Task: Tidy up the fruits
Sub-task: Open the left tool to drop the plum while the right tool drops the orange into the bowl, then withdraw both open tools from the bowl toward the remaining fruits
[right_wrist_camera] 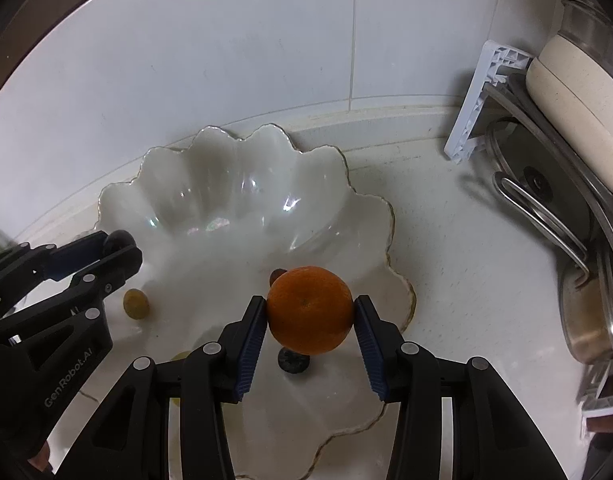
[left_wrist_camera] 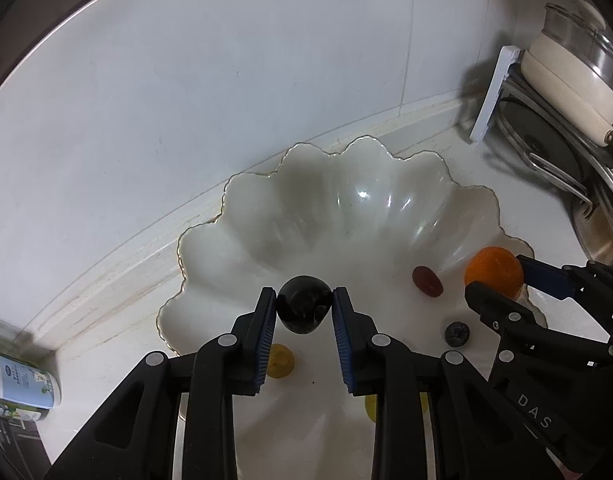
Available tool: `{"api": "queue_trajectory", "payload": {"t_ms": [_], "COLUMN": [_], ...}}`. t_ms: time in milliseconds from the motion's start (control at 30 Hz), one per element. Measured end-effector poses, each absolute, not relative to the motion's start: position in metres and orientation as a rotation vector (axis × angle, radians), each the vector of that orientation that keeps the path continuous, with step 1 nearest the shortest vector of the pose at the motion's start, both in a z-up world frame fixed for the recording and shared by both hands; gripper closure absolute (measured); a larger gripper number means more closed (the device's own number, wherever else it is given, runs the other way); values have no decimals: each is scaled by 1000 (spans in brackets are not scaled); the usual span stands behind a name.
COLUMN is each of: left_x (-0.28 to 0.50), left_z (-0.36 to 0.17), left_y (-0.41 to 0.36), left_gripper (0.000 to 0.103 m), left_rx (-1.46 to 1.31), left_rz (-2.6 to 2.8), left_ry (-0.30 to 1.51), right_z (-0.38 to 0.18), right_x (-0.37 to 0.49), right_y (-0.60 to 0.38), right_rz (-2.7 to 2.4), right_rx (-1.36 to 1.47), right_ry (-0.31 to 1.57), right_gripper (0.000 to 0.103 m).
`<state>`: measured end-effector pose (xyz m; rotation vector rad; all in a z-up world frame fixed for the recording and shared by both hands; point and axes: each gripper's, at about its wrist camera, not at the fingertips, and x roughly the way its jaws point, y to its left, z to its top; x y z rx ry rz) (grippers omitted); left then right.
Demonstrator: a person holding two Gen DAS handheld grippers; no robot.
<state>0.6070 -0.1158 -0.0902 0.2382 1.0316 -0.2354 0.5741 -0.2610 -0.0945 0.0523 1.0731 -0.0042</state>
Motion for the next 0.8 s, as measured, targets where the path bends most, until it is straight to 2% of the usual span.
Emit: {"api": "queue_trajectory", "payload": {"t_ms": [33, 67, 100, 233, 800], "left_x": [608, 608, 607, 606, 557], "left_z": [-91, -91, -90, -87, -39], "left_y": [-115, -115, -114, -111, -91], "left_gripper": [67, 54, 46, 46, 46], "left_rx": [238, 242, 248, 255, 217], "left_rz": [-233, -226, -214, -198, -218], "left_ry": [1035, 1036, 1030, 1019, 898], "right_z": [-95, -96, -95, -89, -45], "right_x": [574, 575, 575, 573, 527], "right_y": [-261, -261, -262, -263, -263], "right_rz": [-7, -9, -14, -39, -36], "right_rx": [51, 52, 55, 37, 73], "right_ry": [1075, 1079, 1077, 1054, 930], "right_gripper": [56, 56, 55, 48, 48]}}
